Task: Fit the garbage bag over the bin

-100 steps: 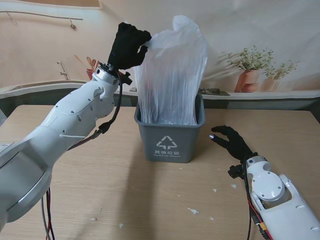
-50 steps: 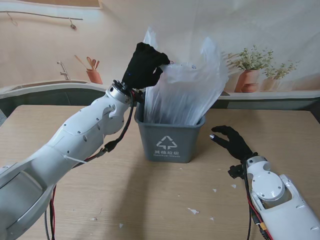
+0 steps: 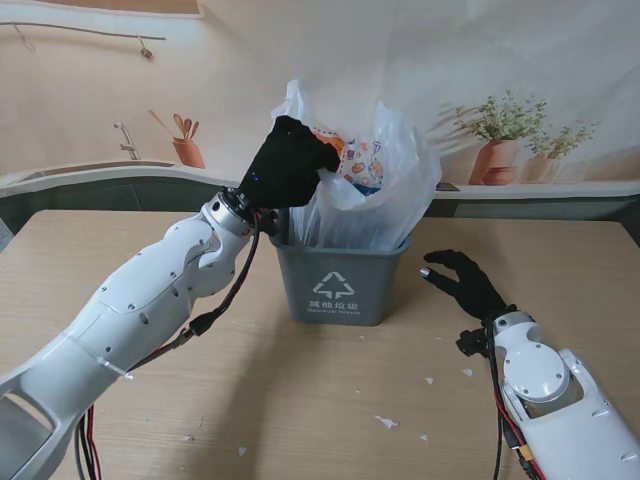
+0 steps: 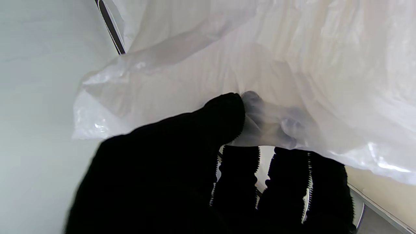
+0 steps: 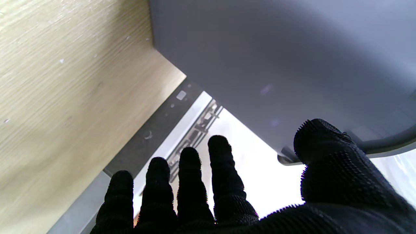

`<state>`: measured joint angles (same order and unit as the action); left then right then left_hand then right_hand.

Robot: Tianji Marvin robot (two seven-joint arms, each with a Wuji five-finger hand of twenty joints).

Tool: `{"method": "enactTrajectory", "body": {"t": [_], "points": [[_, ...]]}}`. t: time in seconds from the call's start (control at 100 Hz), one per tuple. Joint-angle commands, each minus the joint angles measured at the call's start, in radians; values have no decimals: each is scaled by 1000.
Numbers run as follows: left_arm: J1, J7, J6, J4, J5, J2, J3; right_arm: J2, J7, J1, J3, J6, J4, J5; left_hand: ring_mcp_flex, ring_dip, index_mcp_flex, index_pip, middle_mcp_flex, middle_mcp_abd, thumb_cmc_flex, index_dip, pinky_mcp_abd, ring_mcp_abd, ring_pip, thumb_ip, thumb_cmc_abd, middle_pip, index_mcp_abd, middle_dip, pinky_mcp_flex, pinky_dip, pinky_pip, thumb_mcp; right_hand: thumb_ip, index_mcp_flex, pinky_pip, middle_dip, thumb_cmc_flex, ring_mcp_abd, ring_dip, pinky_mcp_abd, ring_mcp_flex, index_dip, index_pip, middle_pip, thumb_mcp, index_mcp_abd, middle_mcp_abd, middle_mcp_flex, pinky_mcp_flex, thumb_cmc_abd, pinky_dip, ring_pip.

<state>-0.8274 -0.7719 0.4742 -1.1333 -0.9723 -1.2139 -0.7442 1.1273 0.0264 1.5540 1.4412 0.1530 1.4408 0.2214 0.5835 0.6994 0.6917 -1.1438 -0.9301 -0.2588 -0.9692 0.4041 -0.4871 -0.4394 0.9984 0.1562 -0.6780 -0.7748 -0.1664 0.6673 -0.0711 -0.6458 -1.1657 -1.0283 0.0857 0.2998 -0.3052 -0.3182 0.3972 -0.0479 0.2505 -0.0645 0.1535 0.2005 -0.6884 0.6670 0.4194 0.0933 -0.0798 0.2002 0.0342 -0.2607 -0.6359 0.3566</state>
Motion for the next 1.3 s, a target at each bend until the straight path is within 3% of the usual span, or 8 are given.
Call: {"method": "enactTrajectory", "body": {"t": [0.0, 0.15, 0.46, 0.68, 0.88, 1.1, 1.24, 1.29], "points": [[-22, 18, -2, -18, -14, 13, 1, 10, -1, 7, 1, 9, 7, 6, 27, -4, 17, 4, -24, 36, 9, -9, 19, 12, -3, 12, -19, 15, 12, 21, -7, -16, -49, -40, -32, -4, -12, -8, 19, 22, 7, 22, -2, 16, -3, 23, -26, -33, 28, -26, -2, 21, -12, 7], [-69, 65, 1, -87, -41, 35, -37, 11, -15, 19, 14, 31, 24, 15, 28, 5, 10, 19, -27, 48, 37, -13, 30, 35, -11, 1, -19, 34, 27, 39, -10, -18, -49, -35, -33, -1, -13, -14, 35, 22, 10, 25, -6, 21, -13, 38, -24, -47, 30, -27, 0, 13, -13, 11], [-146, 112, 2, -161, -54, 55, -95, 19, -150, 98, 111, 248, 160, 140, 25, 6, 2, 26, -22, 61, 43, -11, 36, 56, -25, 0, -5, 49, 44, 59, -11, -17, -46, -19, -36, 156, -18, -40, 77, 11, 28, -7, 29, 39, -31, 107, -4, -217, 26, 17, -41, -67, -5, 46], [-163, 114, 4, -161, -49, 55, -104, 20, -270, 122, 188, 408, 250, 362, 21, 15, -1, 31, -19, 65, 32, -8, 46, 63, -38, 0, 7, 68, 50, 80, -11, -13, -38, 5, -34, 109, -28, -40, 41, 24, 37, -18, 6, 62, -30, 111, 80, -345, 72, -29, -42, -150, -7, 63], [-171, 127, -1, -170, -43, 56, -113, 10, -242, 152, 218, 540, 364, 418, 20, 18, -2, 33, -18, 66, 30, -8, 50, 63, -41, 1, 11, 74, 49, 85, -11, -11, -36, 11, -33, 8, -16, 0, -4, 41, 34, -22, -12, 61, -29, 13, 145, -376, 107, -22, -37, -211, 5, 59], [-167, 134, -4, -169, -32, 53, -111, -14, -138, 148, 206, 611, 452, 433, 17, 19, -5, 36, -17, 66, 26, -9, 50, 66, -46, 1, 13, 79, 48, 89, -11, -11, -36, 16, -28, -28, -3, 63, -28, 55, -5, -16, -25, 62, -22, -155, 195, -397, 124, -14, -10, -260, 16, -16], [-169, 138, -3, -171, -32, 53, -114, -13, -153, 151, 166, 644, 491, 477, 18, 20, -3, 36, -18, 66, 27, -8, 52, 66, -48, 1, 13, 82, 50, 91, -11, -10, -36, 18, -26, -36, -1, 81, -18, 62, -19, -14, -22, 70, -23, -209, 204, -400, 130, -12, -7, -292, 17, -43], [-170, 139, -3, -173, -31, 53, -115, -7, -210, 153, 147, 650, 502, 540, 18, 21, -3, 36, -17, 68, 26, -8, 53, 66, -48, 0, 13, 83, 49, 91, -11, -10, -35, 18, -26, -28, -3, 51, -23, 58, -9, -25, -19, 77, -31, -153, 209, -397, 128, -12, -20, -304, 19, -24]]}}
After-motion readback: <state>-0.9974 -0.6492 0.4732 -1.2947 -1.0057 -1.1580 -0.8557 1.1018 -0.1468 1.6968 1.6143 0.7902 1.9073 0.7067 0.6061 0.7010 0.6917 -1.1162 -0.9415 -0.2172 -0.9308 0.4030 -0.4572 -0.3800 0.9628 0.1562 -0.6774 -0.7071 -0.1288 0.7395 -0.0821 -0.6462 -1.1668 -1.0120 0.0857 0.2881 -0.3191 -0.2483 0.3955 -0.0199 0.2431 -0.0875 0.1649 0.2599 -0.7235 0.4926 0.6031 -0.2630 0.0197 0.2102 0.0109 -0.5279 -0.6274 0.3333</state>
